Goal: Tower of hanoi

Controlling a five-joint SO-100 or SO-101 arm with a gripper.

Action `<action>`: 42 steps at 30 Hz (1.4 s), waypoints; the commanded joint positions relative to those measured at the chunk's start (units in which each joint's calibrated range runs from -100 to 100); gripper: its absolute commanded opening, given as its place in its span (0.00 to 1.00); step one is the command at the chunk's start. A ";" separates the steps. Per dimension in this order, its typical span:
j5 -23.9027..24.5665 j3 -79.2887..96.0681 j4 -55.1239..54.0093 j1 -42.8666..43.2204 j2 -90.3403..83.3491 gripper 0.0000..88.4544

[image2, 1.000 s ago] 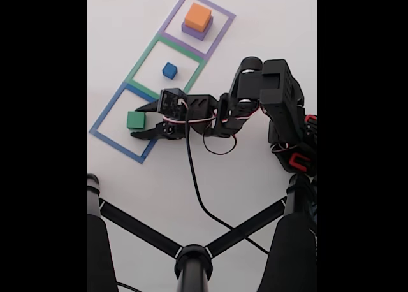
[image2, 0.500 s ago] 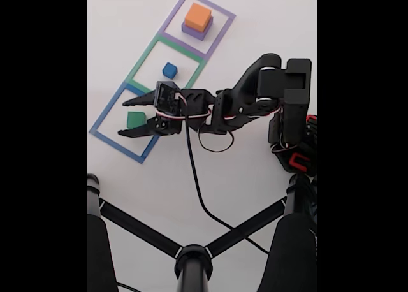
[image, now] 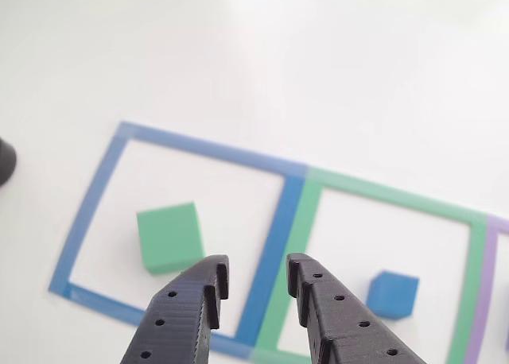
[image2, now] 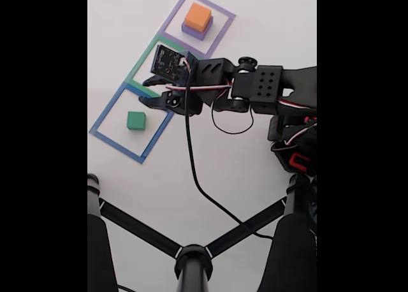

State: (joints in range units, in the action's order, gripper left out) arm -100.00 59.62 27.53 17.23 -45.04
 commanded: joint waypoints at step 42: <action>0.00 -7.50 34.75 -23.37 -22.19 0.27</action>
State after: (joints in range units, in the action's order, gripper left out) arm -99.21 45.34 69.42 -4.87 -63.95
